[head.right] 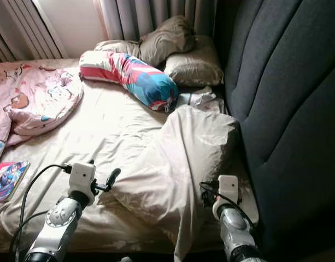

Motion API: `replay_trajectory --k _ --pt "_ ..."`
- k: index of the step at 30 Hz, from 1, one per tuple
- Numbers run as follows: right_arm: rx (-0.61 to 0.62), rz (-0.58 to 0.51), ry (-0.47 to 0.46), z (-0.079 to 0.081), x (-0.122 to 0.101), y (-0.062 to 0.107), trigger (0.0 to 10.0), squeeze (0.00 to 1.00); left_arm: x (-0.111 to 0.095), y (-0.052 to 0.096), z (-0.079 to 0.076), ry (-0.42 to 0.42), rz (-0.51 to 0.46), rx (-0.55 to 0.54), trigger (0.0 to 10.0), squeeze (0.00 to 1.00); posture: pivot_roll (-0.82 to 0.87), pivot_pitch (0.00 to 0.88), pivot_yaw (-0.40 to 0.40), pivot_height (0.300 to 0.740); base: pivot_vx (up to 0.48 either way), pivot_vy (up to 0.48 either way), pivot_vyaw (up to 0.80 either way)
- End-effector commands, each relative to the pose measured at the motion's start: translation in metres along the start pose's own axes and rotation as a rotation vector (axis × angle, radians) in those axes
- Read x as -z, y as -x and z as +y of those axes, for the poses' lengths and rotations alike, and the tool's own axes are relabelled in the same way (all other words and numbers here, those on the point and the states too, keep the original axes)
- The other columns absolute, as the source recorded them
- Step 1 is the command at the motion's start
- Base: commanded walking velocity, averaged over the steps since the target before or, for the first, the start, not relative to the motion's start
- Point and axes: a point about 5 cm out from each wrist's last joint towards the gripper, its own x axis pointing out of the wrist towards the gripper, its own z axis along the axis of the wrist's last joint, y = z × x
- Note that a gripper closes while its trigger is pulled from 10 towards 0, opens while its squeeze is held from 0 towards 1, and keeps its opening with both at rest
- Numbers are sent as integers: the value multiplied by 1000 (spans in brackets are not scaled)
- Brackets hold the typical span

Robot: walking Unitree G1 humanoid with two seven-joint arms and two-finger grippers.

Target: Clean up the room

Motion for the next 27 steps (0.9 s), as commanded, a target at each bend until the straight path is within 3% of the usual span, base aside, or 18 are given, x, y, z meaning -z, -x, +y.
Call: replay_trajectory --k 1,2,3,4,9,10,11,16,27 --pt "1 34 -27 5 1 -2 10000 0 -3 2 3 -12 -3 6 10000 0 -29 64 77 686 0 0 0" --pt "-9 36 -58 9 0 -3 10000 118 -3 2 3 -14 -3 9 10000 0 -26 68 82 686 0 0 0" --pt "-9 36 -58 9 0 -3 10000 118 -3 2 3 -14 -3 9 10000 0 -26 68 82 686 0 0 0" --pt "-12 46 -78 12 1 -4 10000 1000 -3 3 3 -17 -3 14 10000 0 -24 69 85 686 0 0 0" --pt "-38 59 -128 21 1 -5 10000 1000 -6 3 4 -24 -5 22 10000 0 -15 81 95 686 0 0 0" --pt "-41 60 -128 23 0 -5 10000 925 -7 3 4 -26 -9 26 10000 0 -6 88 100 686 0 0 0" --pt "-44 61 -128 25 0 -6 10000 0 -9 3 3 -31 -13 34 10000 0 0 94 103 686 0 0 0" --pt "-29 72 -140 26 1 -6 10000 0 -17 3 3 -34 -29 44 10000 0 18 120 110 686 0 0 0" --pt "-13 77 -150 23 4 -5 10000 0 -56 0 -3 21 -116 63 10000 0 64 213 134 686 0 0 0"
